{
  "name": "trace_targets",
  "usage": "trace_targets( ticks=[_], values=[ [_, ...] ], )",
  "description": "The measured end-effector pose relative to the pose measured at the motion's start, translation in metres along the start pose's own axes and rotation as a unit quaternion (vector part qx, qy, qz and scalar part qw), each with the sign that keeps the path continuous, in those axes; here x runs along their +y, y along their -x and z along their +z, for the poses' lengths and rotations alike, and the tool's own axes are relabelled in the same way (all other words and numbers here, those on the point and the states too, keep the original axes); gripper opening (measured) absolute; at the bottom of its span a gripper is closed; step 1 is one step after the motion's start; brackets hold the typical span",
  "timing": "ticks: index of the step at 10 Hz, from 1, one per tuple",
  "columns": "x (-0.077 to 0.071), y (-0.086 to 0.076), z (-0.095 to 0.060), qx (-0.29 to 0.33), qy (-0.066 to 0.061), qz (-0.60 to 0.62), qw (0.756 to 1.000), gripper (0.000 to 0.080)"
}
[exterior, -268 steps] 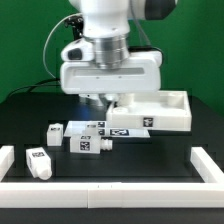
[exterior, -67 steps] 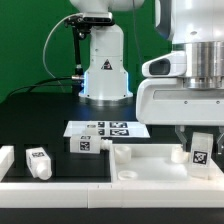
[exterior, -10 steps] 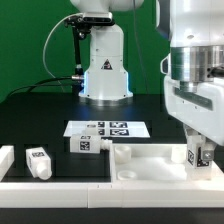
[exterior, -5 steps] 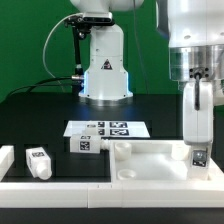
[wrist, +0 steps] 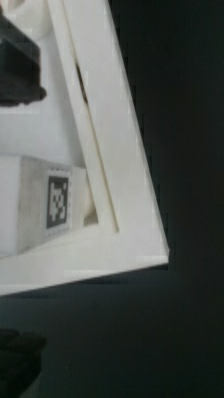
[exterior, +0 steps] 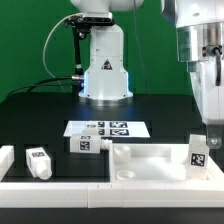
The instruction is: Assemble one leg
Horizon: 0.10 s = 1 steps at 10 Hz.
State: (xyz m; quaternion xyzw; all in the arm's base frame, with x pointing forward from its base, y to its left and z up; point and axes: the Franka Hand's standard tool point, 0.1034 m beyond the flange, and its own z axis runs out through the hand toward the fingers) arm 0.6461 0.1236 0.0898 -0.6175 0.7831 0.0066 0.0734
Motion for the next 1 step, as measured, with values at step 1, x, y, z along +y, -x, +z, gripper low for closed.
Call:
trace_targets(
  ticks=[1],
  values=[
    [0.0004,-0.0001,0.0007,0.0,0.0,-0.001,1.0,0.0642]
  ],
)
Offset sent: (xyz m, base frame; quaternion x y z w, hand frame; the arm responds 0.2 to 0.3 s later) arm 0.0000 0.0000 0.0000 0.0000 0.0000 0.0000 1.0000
